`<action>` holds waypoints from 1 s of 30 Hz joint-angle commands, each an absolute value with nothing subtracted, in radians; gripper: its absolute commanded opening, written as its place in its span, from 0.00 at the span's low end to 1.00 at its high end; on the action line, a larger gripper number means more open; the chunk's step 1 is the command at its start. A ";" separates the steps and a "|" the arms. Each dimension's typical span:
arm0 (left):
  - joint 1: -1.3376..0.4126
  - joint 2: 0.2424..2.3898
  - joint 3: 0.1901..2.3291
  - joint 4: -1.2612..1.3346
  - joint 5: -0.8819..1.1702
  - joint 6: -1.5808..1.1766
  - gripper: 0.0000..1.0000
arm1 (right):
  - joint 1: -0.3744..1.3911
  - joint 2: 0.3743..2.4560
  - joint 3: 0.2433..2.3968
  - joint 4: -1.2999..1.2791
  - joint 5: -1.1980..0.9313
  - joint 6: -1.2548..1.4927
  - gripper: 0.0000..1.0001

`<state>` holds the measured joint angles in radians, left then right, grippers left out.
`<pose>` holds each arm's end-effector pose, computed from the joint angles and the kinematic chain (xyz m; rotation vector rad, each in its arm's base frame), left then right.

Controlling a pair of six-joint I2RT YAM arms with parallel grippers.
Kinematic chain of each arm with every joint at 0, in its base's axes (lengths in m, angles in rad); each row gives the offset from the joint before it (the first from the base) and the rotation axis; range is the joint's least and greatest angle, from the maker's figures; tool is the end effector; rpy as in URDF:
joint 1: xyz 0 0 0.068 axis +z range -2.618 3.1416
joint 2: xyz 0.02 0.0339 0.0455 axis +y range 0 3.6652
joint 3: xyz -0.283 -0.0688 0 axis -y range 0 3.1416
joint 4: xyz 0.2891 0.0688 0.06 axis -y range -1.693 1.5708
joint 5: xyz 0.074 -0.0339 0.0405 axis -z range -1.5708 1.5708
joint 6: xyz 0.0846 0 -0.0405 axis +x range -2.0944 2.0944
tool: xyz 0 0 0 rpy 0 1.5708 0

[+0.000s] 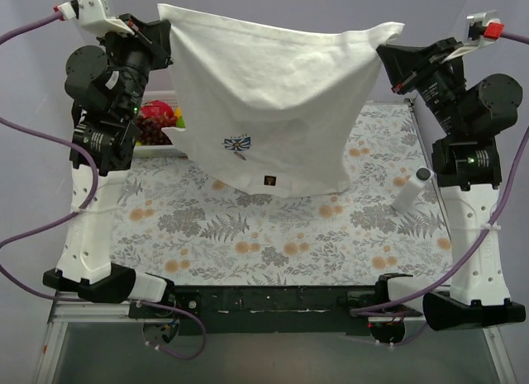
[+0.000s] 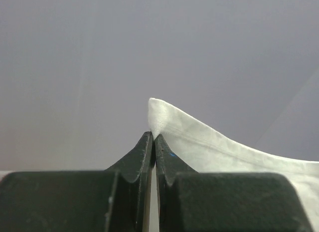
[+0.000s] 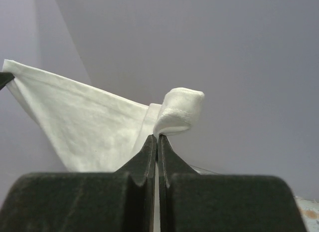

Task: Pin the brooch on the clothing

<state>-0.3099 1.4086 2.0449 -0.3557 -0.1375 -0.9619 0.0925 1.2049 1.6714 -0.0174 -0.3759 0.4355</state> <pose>0.3110 -0.0874 0.6565 -0.5511 1.2432 -0.9938 0.2834 0.0575 0.6277 -0.1443 1.1722 0.6771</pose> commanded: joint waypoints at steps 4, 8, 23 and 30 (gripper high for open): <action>-0.308 1.247 2.025 -0.344 -0.010 -0.939 0.00 | 0.089 1.046 1.626 0.118 -0.385 0.402 0.01; -0.308 1.198 2.013 -0.341 0.080 -0.969 0.00 | 0.089 0.979 1.620 0.129 -0.408 0.402 0.01; -0.308 1.192 2.036 -0.370 0.132 -0.999 0.00 | 0.090 0.922 1.562 0.156 -0.367 0.359 0.01; -0.310 1.291 2.010 -0.434 0.065 -0.982 0.00 | 0.090 1.005 1.490 0.193 -0.365 0.365 0.01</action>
<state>-0.3099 1.2396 2.0224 -0.3923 0.1188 -0.9943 0.0917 0.9501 1.5185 0.1177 -0.3954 0.3748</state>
